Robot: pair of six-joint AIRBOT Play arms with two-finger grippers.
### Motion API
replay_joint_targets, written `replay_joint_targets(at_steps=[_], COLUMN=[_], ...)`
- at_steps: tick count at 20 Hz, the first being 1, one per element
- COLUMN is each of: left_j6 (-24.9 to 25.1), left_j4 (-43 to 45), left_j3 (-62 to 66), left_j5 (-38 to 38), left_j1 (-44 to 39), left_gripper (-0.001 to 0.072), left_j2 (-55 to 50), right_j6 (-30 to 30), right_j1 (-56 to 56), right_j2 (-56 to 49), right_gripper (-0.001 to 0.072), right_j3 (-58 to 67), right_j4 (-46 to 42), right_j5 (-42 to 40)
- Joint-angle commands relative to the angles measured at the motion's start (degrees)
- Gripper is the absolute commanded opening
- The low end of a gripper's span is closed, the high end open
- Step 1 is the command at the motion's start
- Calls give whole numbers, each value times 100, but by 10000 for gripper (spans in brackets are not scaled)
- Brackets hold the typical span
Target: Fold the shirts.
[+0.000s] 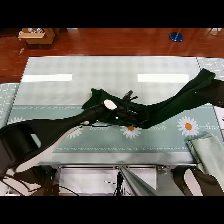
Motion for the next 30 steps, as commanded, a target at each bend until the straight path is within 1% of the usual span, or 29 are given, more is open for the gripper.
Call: replay_joint_targets(at_steps=[1,3,5,6,9,11,14,17,19,22,23,24,25,26,27,28,30], left_j6=[210,407,376,284,48,48,50,52,52,50,50,50,50,50,50,50,50], left_j4=[-203,13,898,1386,2671,3143,3574,3724,3724,3731,3731,3731,3735,3757,3875,4000,4170], left_j3=[393,389,389,389,389,389,389,389,389,389,389,389,389,387,387,387,358], left_j5=[-214,-459,-769,-977,-1784,-2389,-3193,-3628,-3829,-3862,-3866,-3901,-3945,-3980,-3989,-3995,-3989], left_j1=[-11,369,953,1296,2546,3460,4887,6148,6798,7184,7184,7163,7149,7149,7149,7149,7149], left_gripper=[27,26,26,26,27,27,27,28,28,28,28,28,28,28,28,28,28], left_j2=[-243,2,542,866,2015,2776,3823,4634,5021,5359,5392,5399,5388,5379,5379,5379,5379], right_j6=[-7,-4,-4,-4,125,302,525,610,636,634,636,627,584,564,503,461,490], right_j1=[-2,0,9,83,824,1596,2798,3936,4607,5475,5755,6006,6153,6214,6199,6089,5584], right_j2=[13,11,11,11,-116,-374,-1056,-2009,-2693,-3679,-3987,-4238,-4376,-4404,-4352,-4229,-3783], right_gripper=[26,26,26,26,26,26,26,26,26,28,156,441,550,550,547,546,545], right_j3=[7,7,7,4,4,0,0,0,0,0,0,0,0,0,0,0,0], right_j4=[-15,-177,-101,-98,-96,-251,-584,-588,-450,225,463,791,1056,1152,1069,863,103], right_j5=[-9,-28,-28,-68,-442,-1008,-1884,-3062,-3860,-4865,-5289,-5670,-5882,-5917,-5796,-5556,-4730])
